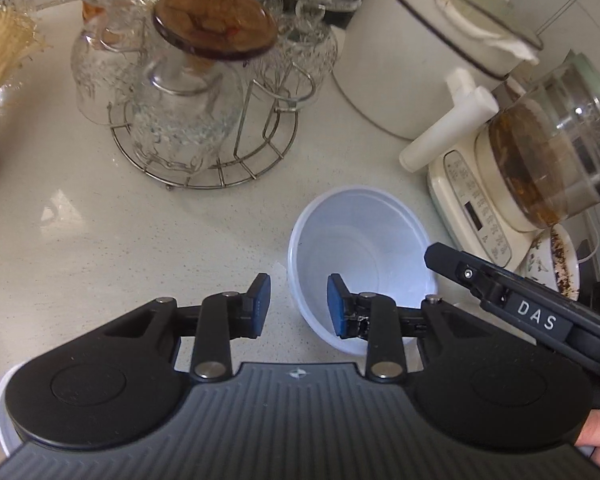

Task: Organize plates and bowls
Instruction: 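Close both grippers on the second plastic bowl's rim, then lift the second plastic bowl with both grippers and lower it into the first, then open both grippers to release the nested plastic bowl, then move both open grippers toward the small white ceramic bowl, then lower both grippers onto the white bowl's rim and close them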

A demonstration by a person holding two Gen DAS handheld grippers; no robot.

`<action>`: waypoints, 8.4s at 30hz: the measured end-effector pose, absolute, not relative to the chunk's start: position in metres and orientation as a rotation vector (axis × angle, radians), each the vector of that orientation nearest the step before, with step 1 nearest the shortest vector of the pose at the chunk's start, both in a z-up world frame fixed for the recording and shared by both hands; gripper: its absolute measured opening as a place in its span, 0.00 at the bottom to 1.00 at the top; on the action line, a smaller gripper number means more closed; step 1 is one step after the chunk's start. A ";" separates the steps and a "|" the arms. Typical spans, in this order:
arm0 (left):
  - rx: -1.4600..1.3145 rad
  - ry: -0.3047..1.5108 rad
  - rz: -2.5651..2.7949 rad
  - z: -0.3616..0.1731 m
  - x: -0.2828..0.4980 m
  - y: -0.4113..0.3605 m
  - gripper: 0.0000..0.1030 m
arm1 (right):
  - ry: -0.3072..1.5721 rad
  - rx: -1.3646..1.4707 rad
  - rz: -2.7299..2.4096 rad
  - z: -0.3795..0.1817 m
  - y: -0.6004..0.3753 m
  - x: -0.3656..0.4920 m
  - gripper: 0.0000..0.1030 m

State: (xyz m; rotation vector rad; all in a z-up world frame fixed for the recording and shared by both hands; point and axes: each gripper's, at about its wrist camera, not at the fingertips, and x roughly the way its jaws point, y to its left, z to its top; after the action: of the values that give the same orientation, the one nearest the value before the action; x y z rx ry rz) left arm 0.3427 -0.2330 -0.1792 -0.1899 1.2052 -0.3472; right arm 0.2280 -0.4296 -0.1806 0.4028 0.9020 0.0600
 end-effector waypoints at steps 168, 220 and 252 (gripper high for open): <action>-0.147 0.952 -0.352 -0.072 0.229 -0.063 0.37 | 0.766 0.363 0.170 -0.070 -0.283 0.142 0.50; 0.040 1.048 -0.701 -0.131 0.254 -0.264 0.41 | 0.758 0.547 -0.226 -0.120 -0.445 0.088 0.50; -0.034 1.200 -0.723 -0.200 0.274 -0.299 0.41 | 0.938 0.656 -0.221 -0.193 -0.471 0.114 0.37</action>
State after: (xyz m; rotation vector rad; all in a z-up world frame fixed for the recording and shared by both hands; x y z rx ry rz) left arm 0.2744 -0.2989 -0.2002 -0.0340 1.1998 -0.7226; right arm 0.1139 -0.4711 -0.1934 0.6558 0.9379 -0.2215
